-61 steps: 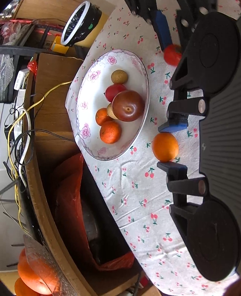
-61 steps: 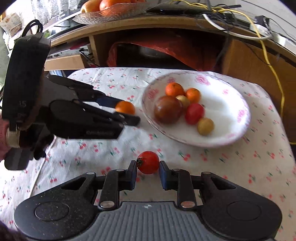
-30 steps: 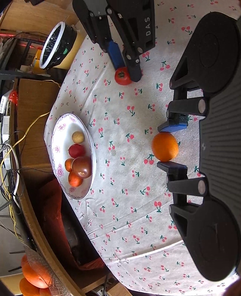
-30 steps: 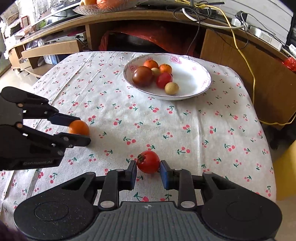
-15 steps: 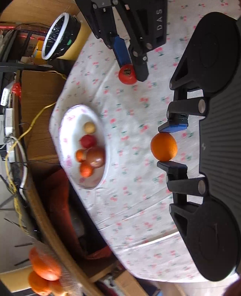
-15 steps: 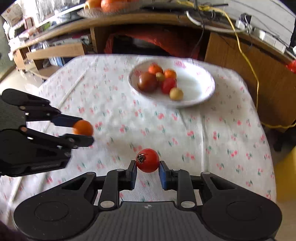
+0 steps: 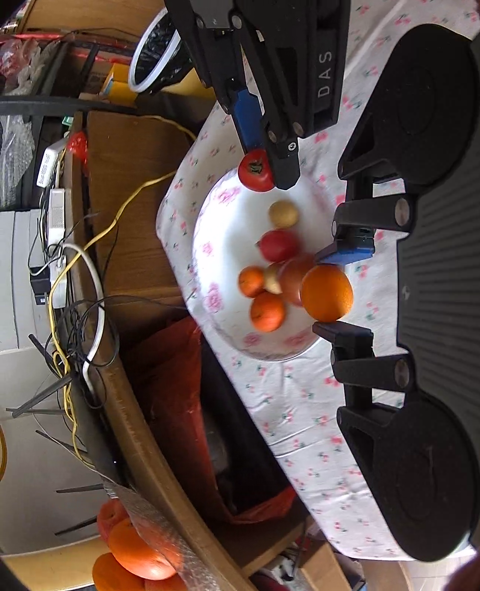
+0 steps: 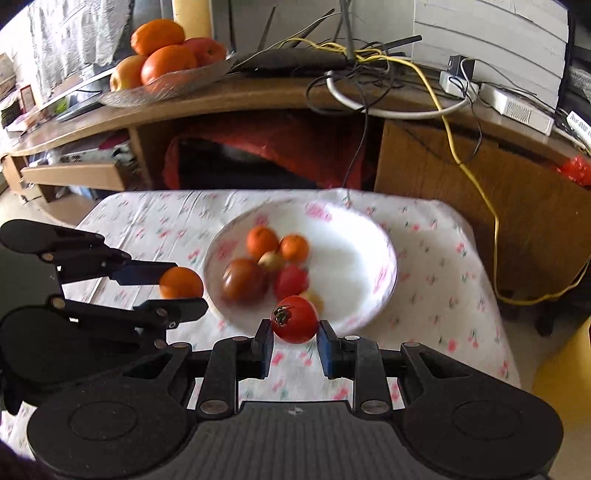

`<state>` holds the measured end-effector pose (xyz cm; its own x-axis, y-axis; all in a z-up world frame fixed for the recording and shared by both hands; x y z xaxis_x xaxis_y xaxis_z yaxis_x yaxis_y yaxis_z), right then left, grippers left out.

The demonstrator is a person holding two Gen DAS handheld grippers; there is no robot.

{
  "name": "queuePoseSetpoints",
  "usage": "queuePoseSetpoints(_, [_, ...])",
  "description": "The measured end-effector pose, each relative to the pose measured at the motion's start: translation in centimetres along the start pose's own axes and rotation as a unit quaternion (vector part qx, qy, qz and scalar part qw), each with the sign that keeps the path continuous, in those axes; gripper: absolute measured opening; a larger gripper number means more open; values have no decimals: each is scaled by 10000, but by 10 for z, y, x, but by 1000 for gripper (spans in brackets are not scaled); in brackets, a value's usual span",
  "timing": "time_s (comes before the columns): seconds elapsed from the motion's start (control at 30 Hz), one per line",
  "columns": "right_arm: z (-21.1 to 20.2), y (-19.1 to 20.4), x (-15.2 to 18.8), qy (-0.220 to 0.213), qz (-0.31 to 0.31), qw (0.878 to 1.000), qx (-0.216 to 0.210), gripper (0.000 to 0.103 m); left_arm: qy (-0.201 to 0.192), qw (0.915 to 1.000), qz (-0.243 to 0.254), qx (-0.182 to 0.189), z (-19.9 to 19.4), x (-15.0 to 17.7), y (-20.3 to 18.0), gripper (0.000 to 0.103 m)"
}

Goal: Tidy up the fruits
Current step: 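Carry the tangerine in the left gripper and the cherry tomato in the right gripper over the bowl, then open the right gripper to drop the cherry tomato into the bowl while the left gripper releases the tangerine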

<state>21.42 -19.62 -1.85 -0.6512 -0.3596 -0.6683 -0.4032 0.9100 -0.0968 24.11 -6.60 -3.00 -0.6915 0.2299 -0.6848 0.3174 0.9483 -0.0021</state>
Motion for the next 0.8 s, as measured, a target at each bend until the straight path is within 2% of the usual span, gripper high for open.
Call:
queuePoseSetpoints(0.5, [43, -23, -32, -101, -15, 9998, 188, 21, -18, 9999, 114, -103, 38, -30, -2, 41])
queuePoseSetpoints(0.8, [53, -32, -37, -98, 256, 9996, 58, 24, -20, 10000, 67, -59, 47, -35, 0, 42])
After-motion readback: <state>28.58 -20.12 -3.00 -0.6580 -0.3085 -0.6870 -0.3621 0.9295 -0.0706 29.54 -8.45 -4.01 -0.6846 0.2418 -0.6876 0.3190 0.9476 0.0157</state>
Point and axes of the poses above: each gripper's, at about its wrist camera, not at the fingertips, and z roughly the way its jaws point, y to its left, x to its underside, the point moved 2 cm from there along z, roughly the way its jaws point, and after that the axes turned 9 degrees about -z, right-handed, at the moved point
